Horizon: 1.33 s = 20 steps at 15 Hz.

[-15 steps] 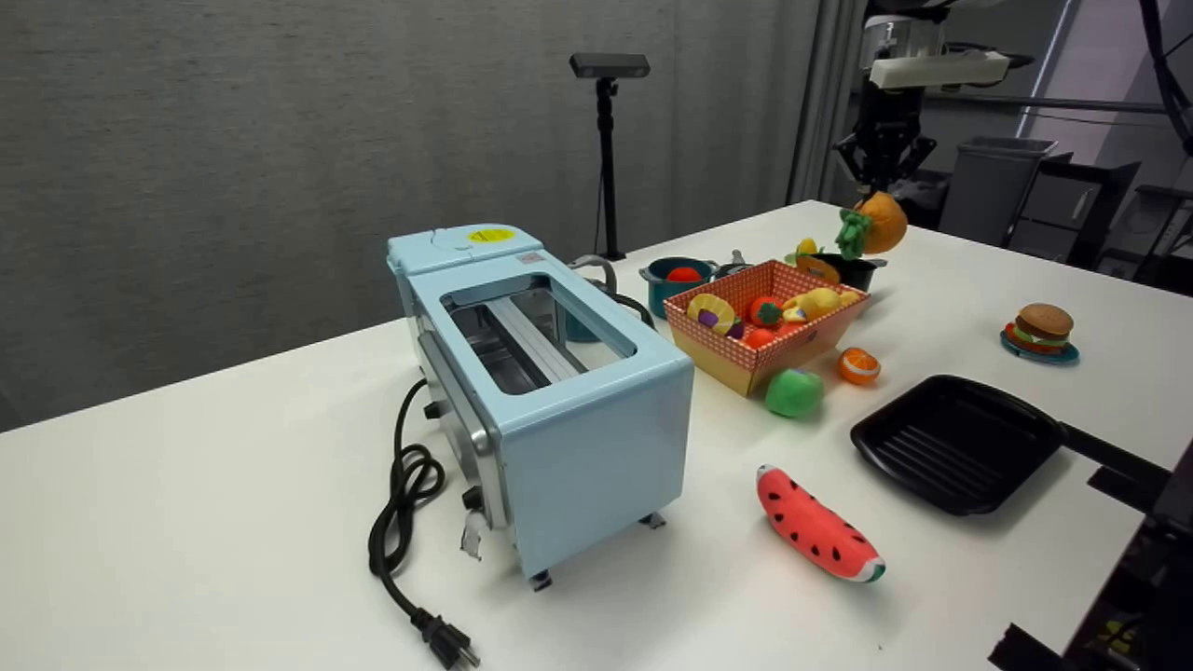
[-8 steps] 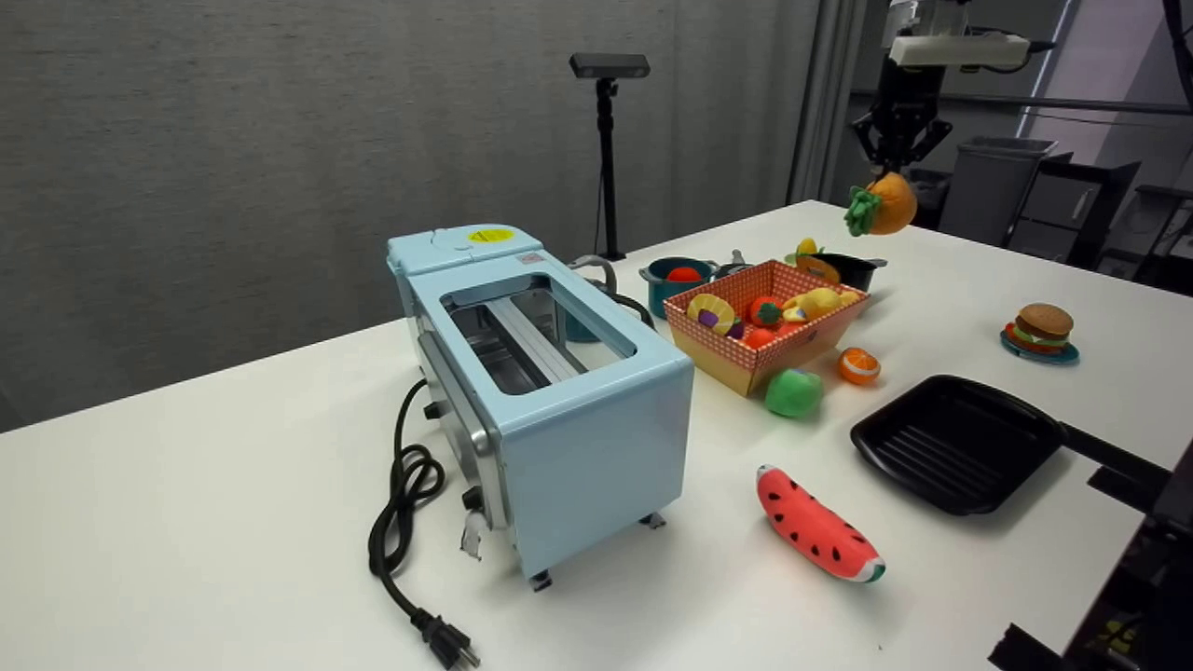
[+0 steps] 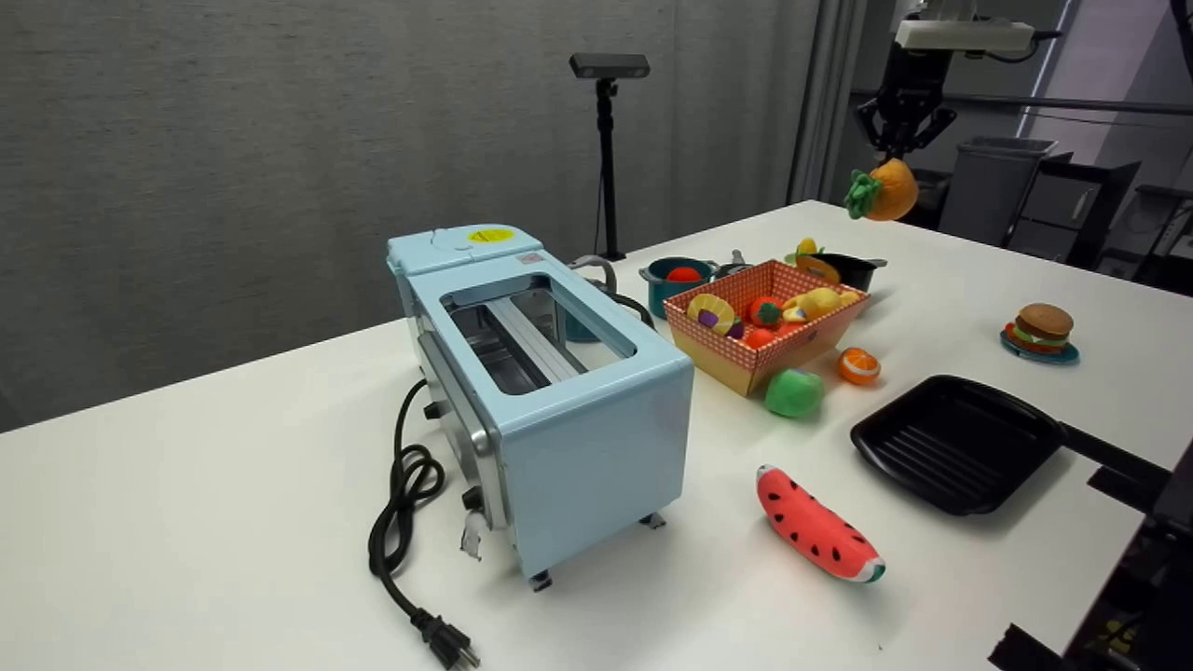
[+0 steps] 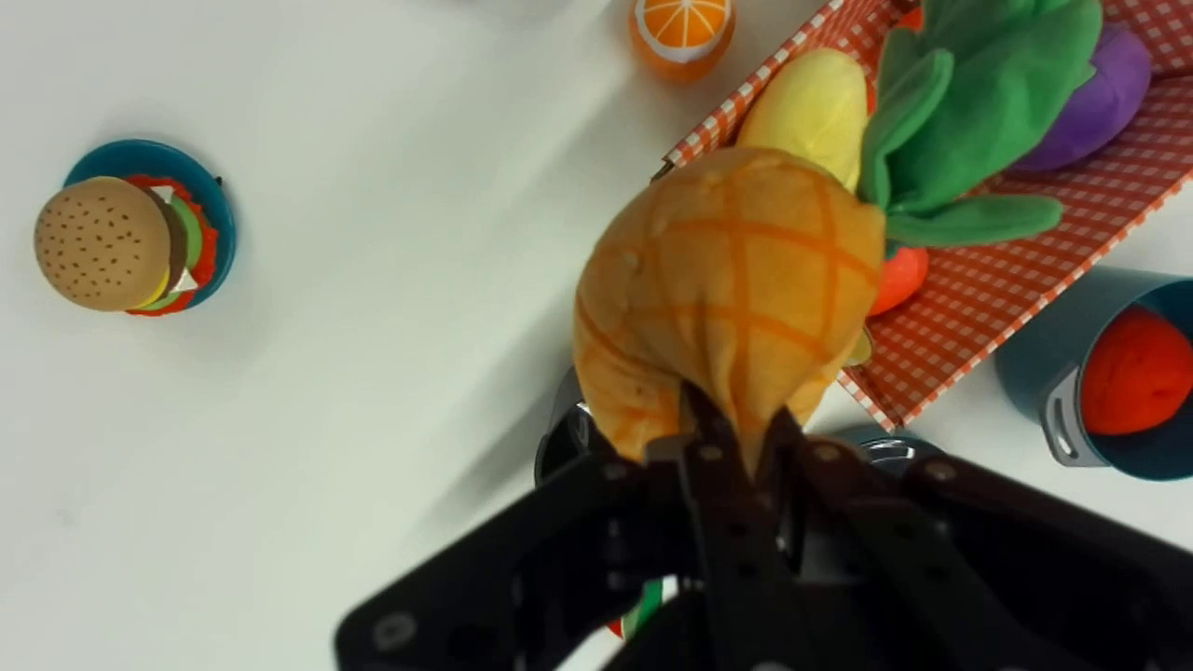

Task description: Take the pineapple plush toy out of the box and put it in the black pot

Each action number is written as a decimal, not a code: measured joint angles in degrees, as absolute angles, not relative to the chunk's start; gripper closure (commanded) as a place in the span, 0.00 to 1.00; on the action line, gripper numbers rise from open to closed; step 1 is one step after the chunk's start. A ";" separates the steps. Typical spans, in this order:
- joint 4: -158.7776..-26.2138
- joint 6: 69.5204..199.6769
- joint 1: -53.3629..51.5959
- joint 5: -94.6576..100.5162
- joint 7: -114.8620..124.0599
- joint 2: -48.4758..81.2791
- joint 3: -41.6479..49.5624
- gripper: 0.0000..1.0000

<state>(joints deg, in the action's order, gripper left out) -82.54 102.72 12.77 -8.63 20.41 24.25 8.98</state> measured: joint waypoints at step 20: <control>-64.98 97.43 14.77 -11.85 20.41 37.94 8.63 0.97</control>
